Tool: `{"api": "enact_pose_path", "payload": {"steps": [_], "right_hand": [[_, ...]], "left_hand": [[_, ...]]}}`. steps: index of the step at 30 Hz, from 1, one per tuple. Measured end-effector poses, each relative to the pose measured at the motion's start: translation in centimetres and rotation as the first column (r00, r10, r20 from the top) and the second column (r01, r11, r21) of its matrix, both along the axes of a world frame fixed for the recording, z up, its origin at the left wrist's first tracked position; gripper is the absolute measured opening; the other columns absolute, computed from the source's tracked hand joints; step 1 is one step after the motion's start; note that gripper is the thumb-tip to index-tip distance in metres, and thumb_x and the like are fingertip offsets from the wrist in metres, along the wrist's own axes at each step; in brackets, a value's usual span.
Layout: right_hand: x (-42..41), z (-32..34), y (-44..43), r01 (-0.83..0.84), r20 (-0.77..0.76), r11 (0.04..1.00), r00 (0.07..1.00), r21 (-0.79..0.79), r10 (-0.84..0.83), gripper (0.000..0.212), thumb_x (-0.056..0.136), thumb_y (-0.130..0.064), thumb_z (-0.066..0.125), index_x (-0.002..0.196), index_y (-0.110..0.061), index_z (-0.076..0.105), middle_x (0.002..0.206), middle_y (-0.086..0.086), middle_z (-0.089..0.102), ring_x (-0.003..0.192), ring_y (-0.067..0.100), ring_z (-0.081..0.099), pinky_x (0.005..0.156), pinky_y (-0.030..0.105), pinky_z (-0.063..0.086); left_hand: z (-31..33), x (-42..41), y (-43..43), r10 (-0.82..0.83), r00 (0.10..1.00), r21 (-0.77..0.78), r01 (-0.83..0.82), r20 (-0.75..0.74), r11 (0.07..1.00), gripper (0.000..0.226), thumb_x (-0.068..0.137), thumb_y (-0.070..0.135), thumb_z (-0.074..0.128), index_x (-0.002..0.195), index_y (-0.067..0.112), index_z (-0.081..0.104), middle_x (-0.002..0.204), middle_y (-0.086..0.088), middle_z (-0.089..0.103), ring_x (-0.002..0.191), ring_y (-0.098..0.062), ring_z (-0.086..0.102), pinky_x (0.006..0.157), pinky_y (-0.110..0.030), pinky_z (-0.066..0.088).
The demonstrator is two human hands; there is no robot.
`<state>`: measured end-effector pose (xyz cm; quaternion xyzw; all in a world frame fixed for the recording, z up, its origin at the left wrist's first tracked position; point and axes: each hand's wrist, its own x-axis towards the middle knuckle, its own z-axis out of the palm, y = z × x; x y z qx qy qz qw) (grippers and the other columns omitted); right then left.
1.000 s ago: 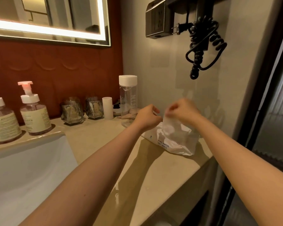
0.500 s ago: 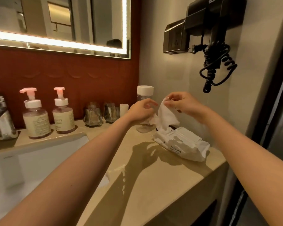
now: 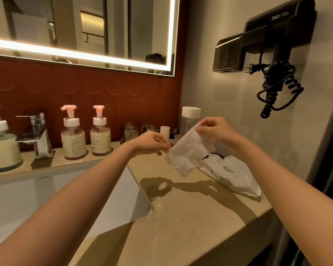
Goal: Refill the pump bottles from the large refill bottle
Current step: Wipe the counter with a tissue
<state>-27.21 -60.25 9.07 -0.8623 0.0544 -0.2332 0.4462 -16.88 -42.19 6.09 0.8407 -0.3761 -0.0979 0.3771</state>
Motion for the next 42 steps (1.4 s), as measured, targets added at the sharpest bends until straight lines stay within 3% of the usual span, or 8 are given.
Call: {"api": "enact_pose_path", "payload": {"steps": [10,16,19,21,24,30,37,42], "right_hand": [[2.3,-1.2,2.3,-0.1,-0.173,0.992,0.978,0.08,0.113,0.015,0.091,-0.011,0.055,0.077,-0.015,0.06,0.084,0.004,0.056,0.081,0.02,0.051,0.07,0.031,0.042],[3.5,-2.0,2.6,-0.092,-0.184,0.96,0.972,0.265,0.144,0.017,0.089,-0.006,0.053,0.075,-0.013,0.058,0.08,0.007,0.05,0.07,0.018,0.049,0.052,0.026,0.04],[4.5,-3.5,2.8,0.08,-0.366,0.981,0.93,0.175,-0.011,0.01,0.088,-0.002,0.05,0.091,-0.007,0.058,0.075,0.006,0.047,0.053,0.011,0.045,0.042,0.02,0.038],[5.7,-5.6,2.6,0.209,-0.459,0.977,0.866,-0.032,-0.2,0.021,0.09,-0.014,0.055,0.108,-0.006,0.055,0.092,0.009,0.055,0.074,0.017,0.054,0.056,0.025,0.047],[7.0,-8.1,2.6,0.257,-0.242,0.902,0.904,-0.348,-0.351,0.036,0.09,-0.019,0.058,0.125,-0.011,0.054,0.121,0.007,0.057,0.101,0.021,0.055,0.071,0.022,0.046],[6.4,-9.7,5.3,-0.211,-0.547,0.897,0.836,-0.388,-0.039,0.028,0.094,-0.014,0.05,0.117,-0.019,0.064,0.121,0.0,0.06,0.102,0.013,0.053,0.089,0.026,0.046],[6.4,-10.7,5.3,-0.251,-0.581,0.882,0.813,-0.399,-0.031,0.038,0.1,-0.021,0.037,0.137,-0.021,0.047,0.141,-0.001,0.047,0.126,0.019,0.043,0.102,0.029,0.032],[8.6,-11.1,5.3,-0.246,-0.563,0.857,0.824,-0.453,-0.061,0.04,0.101,-0.023,0.034,0.139,-0.019,0.044,0.145,0.003,0.043,0.13,0.023,0.04,0.105,0.032,0.03]], "left_hand": [[-1.9,0.9,1.5,0.004,0.997,-0.057,-0.009,-0.078,0.998,0.049,0.089,0.028,0.061,0.133,0.022,0.042,0.135,-0.006,0.047,0.12,-0.02,0.047,0.089,-0.028,0.04],[-3.2,2.1,2.7,-0.033,0.982,-0.065,0.021,-0.185,0.998,0.012,0.093,0.026,0.055,0.093,0.015,0.059,0.105,-0.001,0.06,0.103,-0.019,0.057,0.085,-0.029,0.048],[-3.6,2.8,3.3,-0.021,0.944,-0.055,0.003,-0.33,0.998,0.015,0.093,0.023,0.055,0.103,0.013,0.055,0.103,-0.003,0.058,0.087,-0.015,0.06,0.077,-0.026,0.053],[-4.4,3.3,3.1,0.055,0.972,0.054,-0.044,-0.227,0.998,0.033,0.091,0.024,0.058,0.12,0.012,0.049,0.111,-0.004,0.054,0.091,-0.015,0.057,0.079,-0.027,0.05],[-5.8,3.8,2.3,0.145,0.989,0.097,-0.146,0.024,0.984,0.043,0.089,0.019,0.06,0.129,0.013,0.045,0.127,-0.008,0.051,0.114,-0.019,0.051,0.09,-0.028,0.045],[-7.2,2.2,0.3,-0.011,0.979,0.303,-0.053,0.203,0.951,0.028,0.092,0.014,0.055,0.119,0.013,0.061,0.12,-0.004,0.061,0.108,-0.017,0.056,0.091,-0.027,0.045],[-9.1,1.6,-0.7,-0.1,0.895,0.616,-0.215,0.435,0.758,0.03,0.094,0.025,0.049,0.12,0.013,0.057,0.105,-0.009,0.058,0.097,-0.023,0.057,0.075,-0.03,0.045],[-9.0,2.7,-1.2,-0.094,0.882,0.648,-0.264,0.463,0.715,0.036,0.098,0.022,0.04,0.132,0.011,0.045,0.126,-0.012,0.053,0.115,-0.028,0.051,0.093,-0.036,0.038]]}}
